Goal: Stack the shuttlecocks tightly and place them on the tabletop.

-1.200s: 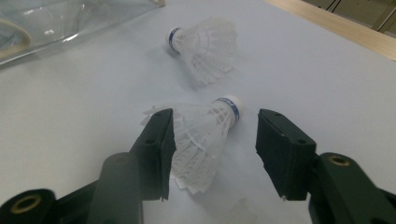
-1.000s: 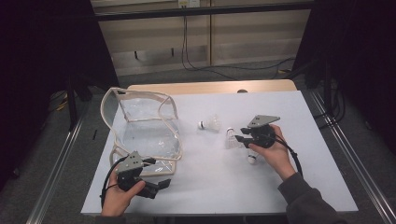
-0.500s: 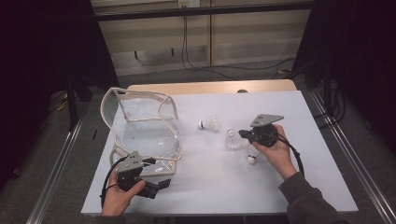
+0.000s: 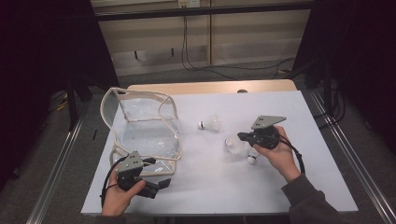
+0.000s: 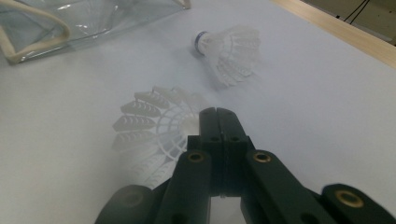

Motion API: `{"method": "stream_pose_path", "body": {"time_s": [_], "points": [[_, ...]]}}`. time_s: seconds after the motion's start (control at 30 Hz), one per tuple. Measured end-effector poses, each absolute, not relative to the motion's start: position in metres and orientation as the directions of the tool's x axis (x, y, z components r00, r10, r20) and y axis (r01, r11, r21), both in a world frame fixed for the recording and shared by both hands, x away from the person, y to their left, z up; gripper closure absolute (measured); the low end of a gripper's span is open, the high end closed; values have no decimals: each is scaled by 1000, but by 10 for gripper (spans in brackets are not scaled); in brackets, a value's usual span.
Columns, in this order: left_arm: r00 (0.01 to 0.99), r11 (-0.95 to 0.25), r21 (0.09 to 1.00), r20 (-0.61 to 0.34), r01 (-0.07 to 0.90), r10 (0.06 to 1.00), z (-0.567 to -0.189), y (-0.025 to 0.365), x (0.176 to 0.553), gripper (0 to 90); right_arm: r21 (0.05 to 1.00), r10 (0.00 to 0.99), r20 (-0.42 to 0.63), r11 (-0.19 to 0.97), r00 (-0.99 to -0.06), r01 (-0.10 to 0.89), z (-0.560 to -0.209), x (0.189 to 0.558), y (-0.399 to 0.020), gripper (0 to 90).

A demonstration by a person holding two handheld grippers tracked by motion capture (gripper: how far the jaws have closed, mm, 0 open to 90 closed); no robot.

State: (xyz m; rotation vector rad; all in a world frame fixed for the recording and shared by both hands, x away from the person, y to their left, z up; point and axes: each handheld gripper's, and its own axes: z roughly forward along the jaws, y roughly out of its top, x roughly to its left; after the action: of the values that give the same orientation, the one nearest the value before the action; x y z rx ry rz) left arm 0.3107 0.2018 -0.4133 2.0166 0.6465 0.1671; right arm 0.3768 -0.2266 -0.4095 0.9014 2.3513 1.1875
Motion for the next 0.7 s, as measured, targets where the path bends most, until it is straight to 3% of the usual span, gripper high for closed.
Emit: {"method": "stream_pose_path", "body": {"time_s": [0.7], "points": [[848, -383, 845, -144, 374, 510, -413, 201, 312, 37, 828, 568, 14, 455, -823, 329, -408, 351, -211, 900]]}}
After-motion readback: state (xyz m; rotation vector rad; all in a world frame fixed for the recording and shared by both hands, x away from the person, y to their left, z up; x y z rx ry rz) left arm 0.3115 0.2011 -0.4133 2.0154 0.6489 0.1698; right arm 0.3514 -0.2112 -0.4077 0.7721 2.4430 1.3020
